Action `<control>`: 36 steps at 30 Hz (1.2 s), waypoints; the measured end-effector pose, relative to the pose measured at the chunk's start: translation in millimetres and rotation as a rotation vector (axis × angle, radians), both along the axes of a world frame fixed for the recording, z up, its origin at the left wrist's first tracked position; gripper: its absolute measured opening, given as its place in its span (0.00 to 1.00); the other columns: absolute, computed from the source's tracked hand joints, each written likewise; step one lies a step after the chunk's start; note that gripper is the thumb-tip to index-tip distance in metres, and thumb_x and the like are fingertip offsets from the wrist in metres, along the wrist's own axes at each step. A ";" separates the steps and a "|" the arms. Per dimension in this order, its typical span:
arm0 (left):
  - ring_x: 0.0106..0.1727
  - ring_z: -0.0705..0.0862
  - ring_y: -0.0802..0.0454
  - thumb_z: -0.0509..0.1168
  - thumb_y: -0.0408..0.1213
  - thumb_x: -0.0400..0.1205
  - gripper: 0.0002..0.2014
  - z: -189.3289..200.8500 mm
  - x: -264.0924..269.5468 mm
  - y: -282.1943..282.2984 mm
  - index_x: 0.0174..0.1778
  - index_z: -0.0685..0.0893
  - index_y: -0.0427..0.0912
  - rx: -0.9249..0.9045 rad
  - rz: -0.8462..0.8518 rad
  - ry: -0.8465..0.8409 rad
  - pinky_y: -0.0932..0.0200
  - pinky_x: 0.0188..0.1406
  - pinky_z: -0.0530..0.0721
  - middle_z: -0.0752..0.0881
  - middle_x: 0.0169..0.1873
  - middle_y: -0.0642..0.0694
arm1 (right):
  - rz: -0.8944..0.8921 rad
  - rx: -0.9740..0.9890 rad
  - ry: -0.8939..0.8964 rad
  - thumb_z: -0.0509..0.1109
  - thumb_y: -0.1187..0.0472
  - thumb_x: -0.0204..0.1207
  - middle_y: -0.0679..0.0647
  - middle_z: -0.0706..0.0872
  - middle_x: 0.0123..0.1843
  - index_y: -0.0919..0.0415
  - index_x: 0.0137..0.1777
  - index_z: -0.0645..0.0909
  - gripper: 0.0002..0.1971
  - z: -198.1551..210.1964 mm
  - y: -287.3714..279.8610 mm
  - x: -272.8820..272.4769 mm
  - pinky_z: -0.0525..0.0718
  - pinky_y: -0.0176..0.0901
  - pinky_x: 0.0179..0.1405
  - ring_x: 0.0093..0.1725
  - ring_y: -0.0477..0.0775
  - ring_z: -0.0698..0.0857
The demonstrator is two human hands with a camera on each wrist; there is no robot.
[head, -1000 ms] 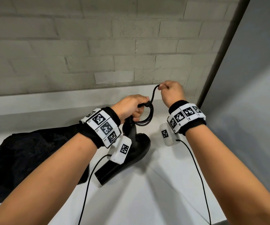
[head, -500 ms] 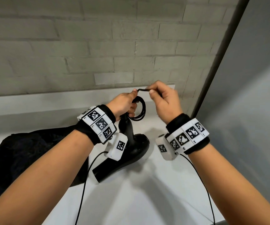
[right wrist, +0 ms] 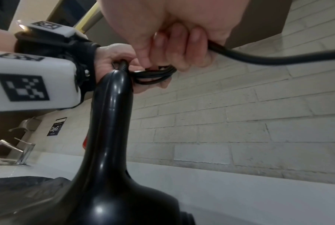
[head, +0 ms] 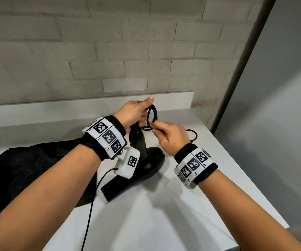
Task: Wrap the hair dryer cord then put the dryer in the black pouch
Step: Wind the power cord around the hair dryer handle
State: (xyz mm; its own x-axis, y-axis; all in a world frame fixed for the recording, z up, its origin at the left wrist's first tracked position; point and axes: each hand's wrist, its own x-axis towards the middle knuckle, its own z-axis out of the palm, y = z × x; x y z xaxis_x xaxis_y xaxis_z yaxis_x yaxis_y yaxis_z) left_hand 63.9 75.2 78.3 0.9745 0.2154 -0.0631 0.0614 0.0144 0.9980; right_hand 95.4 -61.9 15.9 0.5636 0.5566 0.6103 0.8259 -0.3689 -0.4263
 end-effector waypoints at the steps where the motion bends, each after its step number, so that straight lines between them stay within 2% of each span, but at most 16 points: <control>1: 0.13 0.57 0.60 0.59 0.44 0.83 0.21 0.3 -0.1 -0.3 0.26 0.61 0.47 -0.001 -0.011 0.002 0.67 0.13 0.59 0.60 0.13 0.56 | 0.005 -0.016 -0.020 0.63 0.60 0.73 0.55 0.90 0.35 0.59 0.47 0.83 0.09 0.1 -0.1 -1.0 0.80 0.43 0.33 0.37 0.60 0.86; 5: 0.12 0.56 0.59 0.53 0.38 0.84 0.17 2.7 0.6 -0.6 0.28 0.62 0.46 -0.065 0.040 0.010 0.68 0.14 0.58 0.61 0.12 0.55 | 0.028 -0.020 0.036 0.60 0.61 0.77 0.54 0.90 0.40 0.65 0.51 0.79 0.10 1.8 -5.2 2.0 0.76 0.41 0.32 0.37 0.59 0.84; 8: 0.11 0.55 0.59 0.49 0.35 0.83 0.15 3.1 1.0 -1.7 0.29 0.59 0.46 -0.091 0.076 -0.001 0.69 0.15 0.58 0.60 0.11 0.55 | 0.006 0.022 0.242 0.57 0.65 0.80 0.45 0.74 0.29 0.68 0.49 0.72 0.06 -8.0 -13.2 20.9 0.66 0.37 0.28 0.27 0.50 0.71; 11: 0.11 0.55 0.59 0.49 0.35 0.83 0.15 2.4 1.0 -1.4 0.29 0.59 0.46 -0.109 0.096 -0.013 0.69 0.15 0.58 0.60 0.11 0.55 | -0.180 -0.037 0.336 0.56 0.67 0.79 0.57 0.75 0.37 0.62 0.46 0.72 0.04 -32.1 -25.1 51.3 0.70 0.41 0.35 0.35 0.57 0.73; 15: 0.11 0.55 0.59 0.49 0.35 0.83 0.15 2.2 1.5 1.3 0.29 0.59 0.45 -0.137 0.130 -0.023 0.69 0.15 0.59 0.61 0.11 0.55 | -0.420 -0.259 0.556 0.55 0.65 0.80 0.67 0.77 0.49 0.66 0.48 0.75 0.08 -73.4 -48.9 81.7 0.75 0.56 0.54 0.52 0.67 0.77; 17: 0.12 0.55 0.59 0.49 0.35 0.83 0.15 1.8 1.4 0.6 0.28 0.59 0.46 -0.132 0.117 -0.019 0.68 0.15 0.59 0.60 0.11 0.55 | -0.437 -0.283 0.628 0.55 0.65 0.80 0.68 0.74 0.50 0.61 0.42 0.73 0.07 -89.7 -59.0 83.6 0.77 0.54 0.52 0.49 0.67 0.78; 20: 0.12 0.55 0.59 0.49 0.35 0.83 0.16 1.9 -0.2 -3.1 0.28 0.58 0.46 -0.115 0.080 -0.015 0.70 0.15 0.60 0.59 0.11 0.55 | -0.425 -0.213 0.677 0.58 0.69 0.78 0.62 0.67 0.49 0.61 0.38 0.74 0.08 -95.2 -65.7 78.3 0.72 0.42 0.42 0.38 0.59 0.75; 23: 0.12 0.55 0.58 0.48 0.35 0.83 0.16 1.7 -0.8 -5.8 0.27 0.59 0.45 -0.119 0.065 -0.024 0.68 0.15 0.61 0.59 0.11 0.55 | -0.426 -0.194 0.636 0.58 0.76 0.74 0.65 0.72 0.50 0.68 0.40 0.82 0.11 -93.7 -64.9 81.7 0.71 0.37 0.40 0.39 0.61 0.78; 27: 0.13 0.56 0.58 0.49 0.35 0.83 0.16 1.2 -1.2 -5.8 0.28 0.60 0.45 -0.144 0.086 -0.028 0.67 0.15 0.61 0.59 0.12 0.55 | -0.416 -0.255 0.673 0.57 0.76 0.72 0.67 0.81 0.50 0.55 0.28 0.78 0.19 -83.7 -57.7 85.0 0.80 0.41 0.44 0.48 0.67 0.84; 28: 0.13 0.56 0.58 0.49 0.35 0.83 0.16 1.1 -1.2 -5.5 0.28 0.60 0.45 -0.150 0.095 -0.031 0.67 0.15 0.62 0.59 0.12 0.55 | -0.408 -0.235 0.672 0.57 0.76 0.72 0.67 0.82 0.50 0.55 0.28 0.78 0.19 -76.4 -55.1 83.2 0.81 0.38 0.42 0.47 0.65 0.84; 30: 0.12 0.56 0.58 0.49 0.35 0.83 0.16 0.6 -0.9 -4.7 0.28 0.60 0.45 -0.160 0.109 -0.036 0.67 0.16 0.62 0.60 0.11 0.55 | -0.391 -0.118 0.632 0.56 0.77 0.74 0.64 0.80 0.48 0.63 0.35 0.80 0.15 -57.9 -48.9 78.4 0.74 0.26 0.32 0.41 0.57 0.79; 31: 0.12 0.56 0.58 0.49 0.35 0.83 0.16 0.2 -0.4 -4.5 0.28 0.60 0.45 -0.162 0.115 -0.039 0.67 0.16 0.62 0.60 0.11 0.55 | -0.375 -0.032 0.603 0.56 0.77 0.75 0.62 0.79 0.48 0.65 0.39 0.80 0.13 -47.9 -45.2 75.7 0.74 0.24 0.33 0.39 0.54 0.78; 32: 0.12 0.56 0.58 0.49 0.35 0.83 0.16 0.0 0.1 -4.2 0.27 0.61 0.44 -0.162 0.121 -0.043 0.67 0.16 0.62 0.60 0.11 0.55 | -0.343 0.064 0.576 0.55 0.76 0.75 0.60 0.77 0.47 0.62 0.39 0.78 0.13 -38.3 -41.3 72.8 0.76 0.24 0.38 0.39 0.52 0.77; 33: 0.11 0.56 0.58 0.49 0.35 0.83 0.17 -0.4 0.4 -3.8 0.27 0.61 0.44 -0.161 0.126 -0.045 0.66 0.16 0.62 0.60 0.11 0.55 | -0.297 0.171 0.551 0.55 0.76 0.75 0.58 0.77 0.47 0.57 0.37 0.76 0.15 -29.9 -37.7 69.5 0.79 0.31 0.44 0.39 0.51 0.77; 34: 0.11 0.56 0.58 0.49 0.35 0.84 0.17 -0.5 0.9 -3.6 0.27 0.62 0.44 -0.159 0.129 -0.046 0.66 0.16 0.62 0.60 0.11 0.55 | -0.243 0.275 0.535 0.55 0.76 0.76 0.57 0.77 0.46 0.53 0.36 0.74 0.17 -20.7 -34.3 65.0 0.81 0.35 0.43 0.39 0.50 0.78; 36: 0.11 0.56 0.58 0.48 0.36 0.84 0.17 -0.9 1.7 -3.4 0.26 0.63 0.43 -0.158 0.134 -0.043 0.66 0.16 0.62 0.61 0.10 0.55 | -0.125 0.450 0.516 0.55 0.75 0.77 0.54 0.78 0.42 0.48 0.36 0.72 0.19 -4.5 -28.0 53.0 0.80 0.29 0.33 0.35 0.41 0.79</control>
